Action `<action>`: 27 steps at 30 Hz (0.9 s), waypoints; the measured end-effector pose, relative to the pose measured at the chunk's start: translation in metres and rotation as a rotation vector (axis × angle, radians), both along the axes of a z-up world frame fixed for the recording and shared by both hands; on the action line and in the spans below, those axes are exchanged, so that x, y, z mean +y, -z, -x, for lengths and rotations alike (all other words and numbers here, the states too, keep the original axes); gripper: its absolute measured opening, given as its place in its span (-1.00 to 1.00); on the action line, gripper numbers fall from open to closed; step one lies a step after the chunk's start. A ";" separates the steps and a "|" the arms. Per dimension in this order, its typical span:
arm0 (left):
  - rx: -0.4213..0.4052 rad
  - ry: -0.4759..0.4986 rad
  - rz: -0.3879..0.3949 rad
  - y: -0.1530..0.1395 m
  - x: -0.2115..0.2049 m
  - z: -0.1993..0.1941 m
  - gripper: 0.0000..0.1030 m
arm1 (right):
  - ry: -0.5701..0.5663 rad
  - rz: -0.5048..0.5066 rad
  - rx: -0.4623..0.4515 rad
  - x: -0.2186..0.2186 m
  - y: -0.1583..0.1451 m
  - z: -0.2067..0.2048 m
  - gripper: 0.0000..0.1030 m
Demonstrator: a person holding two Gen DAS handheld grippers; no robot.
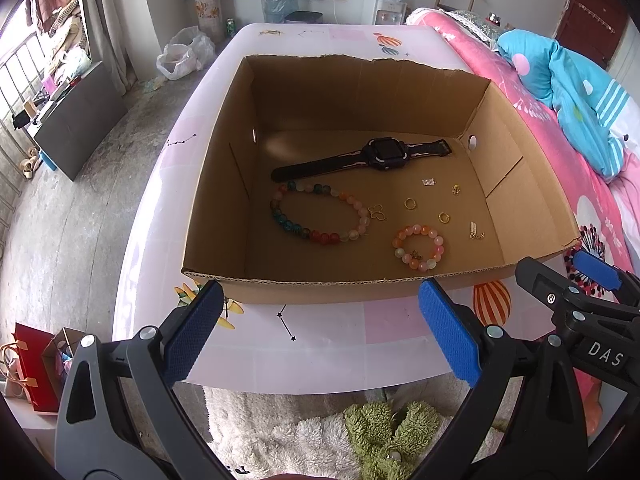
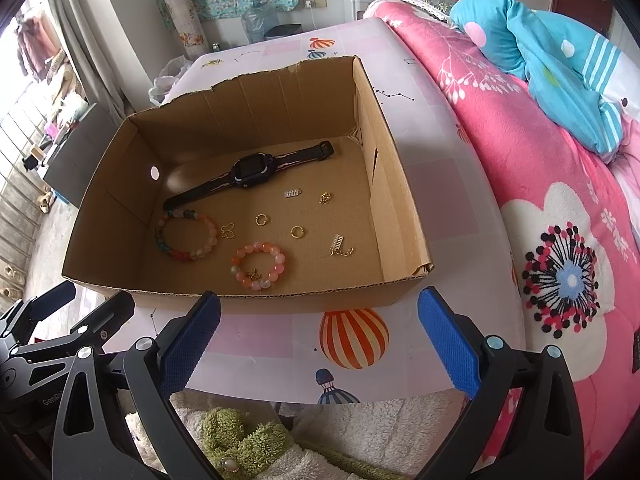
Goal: Organize jewelry
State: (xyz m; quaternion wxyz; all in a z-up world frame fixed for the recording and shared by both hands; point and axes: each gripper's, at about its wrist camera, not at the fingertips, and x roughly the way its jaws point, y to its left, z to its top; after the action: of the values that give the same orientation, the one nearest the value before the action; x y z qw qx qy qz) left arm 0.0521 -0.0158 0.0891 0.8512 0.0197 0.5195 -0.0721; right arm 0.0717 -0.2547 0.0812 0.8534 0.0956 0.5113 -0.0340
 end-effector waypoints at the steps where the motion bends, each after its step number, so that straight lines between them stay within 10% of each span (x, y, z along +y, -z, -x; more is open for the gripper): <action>1: 0.000 0.000 0.000 0.000 0.000 0.000 0.83 | 0.000 0.001 0.000 0.000 0.000 0.000 0.87; 27: 0.006 -0.002 0.000 0.001 0.001 0.000 0.83 | 0.000 -0.003 0.002 0.000 0.000 0.000 0.87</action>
State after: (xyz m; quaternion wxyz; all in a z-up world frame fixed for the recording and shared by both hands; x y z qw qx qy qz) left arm 0.0517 -0.0146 0.0878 0.8498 0.0187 0.5219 -0.0713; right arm 0.0720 -0.2549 0.0815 0.8528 0.0967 0.5121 -0.0334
